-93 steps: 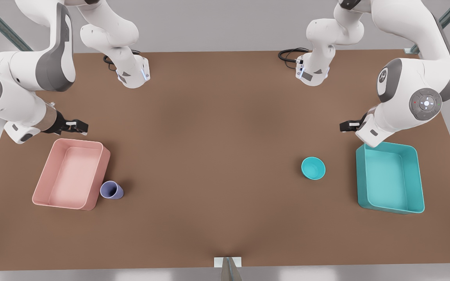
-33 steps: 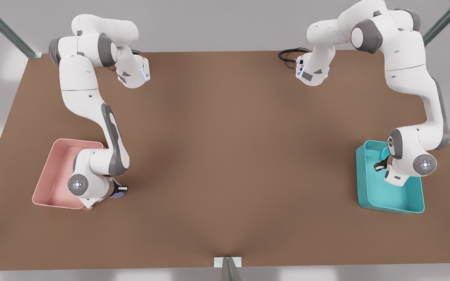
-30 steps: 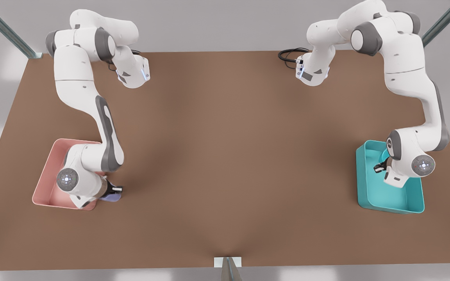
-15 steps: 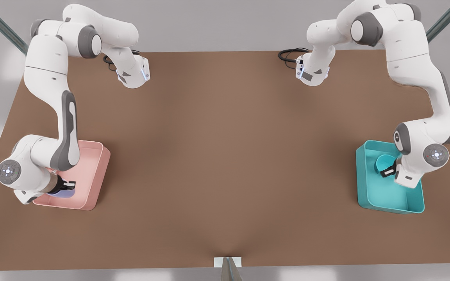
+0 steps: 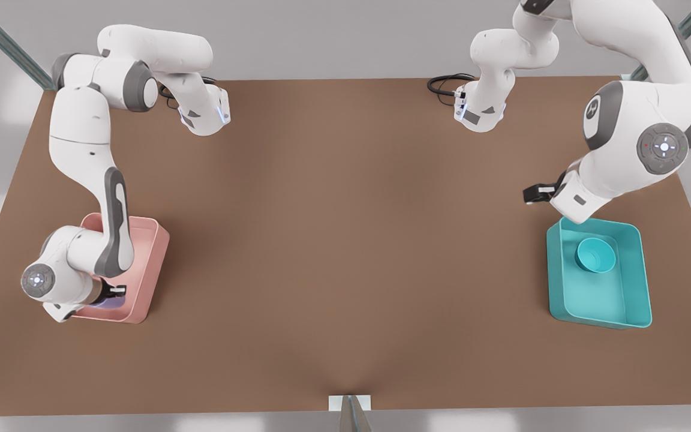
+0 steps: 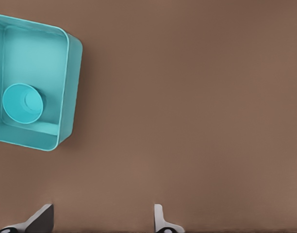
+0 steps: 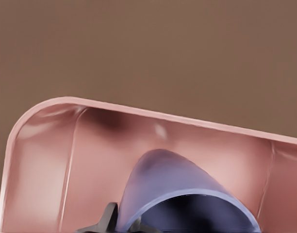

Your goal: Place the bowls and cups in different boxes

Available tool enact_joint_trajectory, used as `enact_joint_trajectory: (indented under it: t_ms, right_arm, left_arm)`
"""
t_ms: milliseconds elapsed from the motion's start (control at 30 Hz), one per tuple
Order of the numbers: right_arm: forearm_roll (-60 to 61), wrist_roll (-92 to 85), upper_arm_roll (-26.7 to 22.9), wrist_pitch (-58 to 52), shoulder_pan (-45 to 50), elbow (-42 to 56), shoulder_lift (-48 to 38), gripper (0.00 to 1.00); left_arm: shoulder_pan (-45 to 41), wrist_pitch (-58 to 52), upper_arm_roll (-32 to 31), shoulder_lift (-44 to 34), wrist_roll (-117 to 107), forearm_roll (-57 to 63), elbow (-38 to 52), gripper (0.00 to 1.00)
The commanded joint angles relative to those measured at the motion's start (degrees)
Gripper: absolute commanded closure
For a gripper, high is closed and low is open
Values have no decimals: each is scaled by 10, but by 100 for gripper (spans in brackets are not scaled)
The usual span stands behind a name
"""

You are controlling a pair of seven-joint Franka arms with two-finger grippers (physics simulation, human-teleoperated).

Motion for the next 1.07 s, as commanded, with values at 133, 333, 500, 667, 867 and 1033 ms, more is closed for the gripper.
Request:
enact_joint_trajectory:
  t_ms: [133,333,500,667,867,1033]
  right_arm:
    - [24,-47,0,12,0,1,6,0]
    - [24,-50,0,-19,1,-4,-21,0]
    - [23,-42,5,-120,13,-1,-114,0]
    - [14,81,5,-281,86,2,-238,0]
    - [17,111,5,-374,98,6,-316,0]
    - [15,120,5,-370,98,9,-318,0]
  left_arm:
    - [3,-60,-4,-3,25,-5,4,0]
    - [3,-59,-4,-3,24,-5,4,0]
    - [2,-58,-4,-3,23,-4,4,0]
    - [2,-58,-4,-2,23,-5,4,0]
    - [2,-57,-4,-2,23,-5,4,0]
    - [2,-58,-4,-2,23,-5,4,0]
